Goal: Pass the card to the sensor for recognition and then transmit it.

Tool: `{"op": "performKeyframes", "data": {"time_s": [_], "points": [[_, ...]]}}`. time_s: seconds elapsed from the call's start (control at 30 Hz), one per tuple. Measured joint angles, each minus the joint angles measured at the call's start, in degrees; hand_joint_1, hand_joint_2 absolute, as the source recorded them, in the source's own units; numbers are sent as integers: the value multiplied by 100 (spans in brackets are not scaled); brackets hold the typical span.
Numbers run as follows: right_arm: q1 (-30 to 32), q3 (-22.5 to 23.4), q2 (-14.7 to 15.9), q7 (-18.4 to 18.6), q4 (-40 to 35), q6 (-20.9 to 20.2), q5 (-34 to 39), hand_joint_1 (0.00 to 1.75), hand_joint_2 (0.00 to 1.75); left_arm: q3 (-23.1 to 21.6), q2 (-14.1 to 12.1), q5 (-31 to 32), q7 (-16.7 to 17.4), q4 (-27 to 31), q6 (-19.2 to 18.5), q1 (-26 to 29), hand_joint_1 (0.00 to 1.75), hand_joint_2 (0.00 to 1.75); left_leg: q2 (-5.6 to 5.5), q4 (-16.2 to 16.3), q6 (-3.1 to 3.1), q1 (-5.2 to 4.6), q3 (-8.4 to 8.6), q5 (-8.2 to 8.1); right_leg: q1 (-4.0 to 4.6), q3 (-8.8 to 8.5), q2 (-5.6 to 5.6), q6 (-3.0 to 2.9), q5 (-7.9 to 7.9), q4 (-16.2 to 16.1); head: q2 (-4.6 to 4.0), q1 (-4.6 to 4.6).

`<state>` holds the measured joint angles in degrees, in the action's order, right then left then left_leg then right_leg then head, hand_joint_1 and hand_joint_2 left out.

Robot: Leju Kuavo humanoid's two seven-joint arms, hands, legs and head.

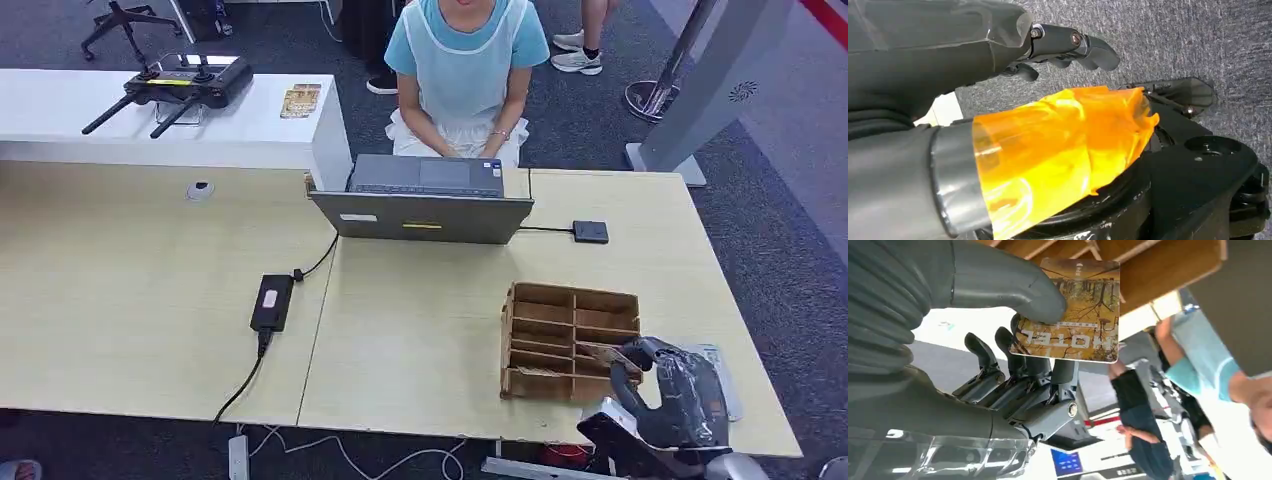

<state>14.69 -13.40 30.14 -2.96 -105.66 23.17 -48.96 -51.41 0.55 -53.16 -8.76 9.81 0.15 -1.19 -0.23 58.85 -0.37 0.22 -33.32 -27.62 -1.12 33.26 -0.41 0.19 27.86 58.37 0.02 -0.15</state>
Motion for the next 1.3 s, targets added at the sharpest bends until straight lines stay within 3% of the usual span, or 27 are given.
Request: {"op": "performKeyframes", "data": {"time_s": [0.17, 0.4, 0.53, 0.67, 0.83, 0.93, 1.1, 1.3], "points": [[-317, 114, 9, -467, -35, -252, 208, 152, 175, 0, -2, 26, -42, 0, 0, -5, 0, 0, 5, 0, 0, 0, 1, 0, 0, 0, 4, 0, -2, 1, 0, 2], [-1031, 156, 155, -643, -24, -544, 197, 147, 175, 0, -11, 70, -44, 2, -9, -22, 0, 0, 7, 0, 0, -1, 0, 3, -1, -2, 7, -5, -8, 4, -2, 0], [-1882, 7, 328, -720, 72, -1002, 346, 147, 175, -4, -28, 107, -44, 2, -15, -65, 0, 0, 19, 0, -2, -1, -1, 9, -1, 0, 18, -4, -16, 4, -2, 0], [-3118, -338, 415, -711, 346, -1478, 532, 148, 175, -35, -44, 155, -41, 2, -28, -123, 0, 0, 20, 1, -6, 0, 5, 22, 0, 3, 21, -2, -24, 4, 0, -2], [-3883, -623, 424, -691, 555, -1644, 595, 152, 175, -74, -50, 194, -31, 2, -39, -119, 0, 0, 2, 1, -3, 0, -8, 28, 1, 2, 4, -2, -24, 8, 0, 0], [-4571, -925, 417, -672, 785, -2009, 814, 150, 175, -101, -68, 223, 9, 2, -68, -141, 0, 0, 16, 1, -3, 0, -4, 28, 1, 6, 18, -5, -27, 8, -2, 0], [-5556, -1408, 266, -584, 1244, -2389, 977, 152, 175, -127, -79, 271, 31, 2, -87, -161, 0, 0, 4, 1, -7, 0, -11, 34, 1, 8, 7, -6, -28, 12, -2, -2], [-6690, -1969, -221, -361, 2121, -2785, 923, 164, 175, -230, -90, 354, 136, 2, -112, -211, 0, 0, 2, 1, -11, 2, -11, 40, 2, 9, 5, -8, -31, 14, -2, 2]]}}
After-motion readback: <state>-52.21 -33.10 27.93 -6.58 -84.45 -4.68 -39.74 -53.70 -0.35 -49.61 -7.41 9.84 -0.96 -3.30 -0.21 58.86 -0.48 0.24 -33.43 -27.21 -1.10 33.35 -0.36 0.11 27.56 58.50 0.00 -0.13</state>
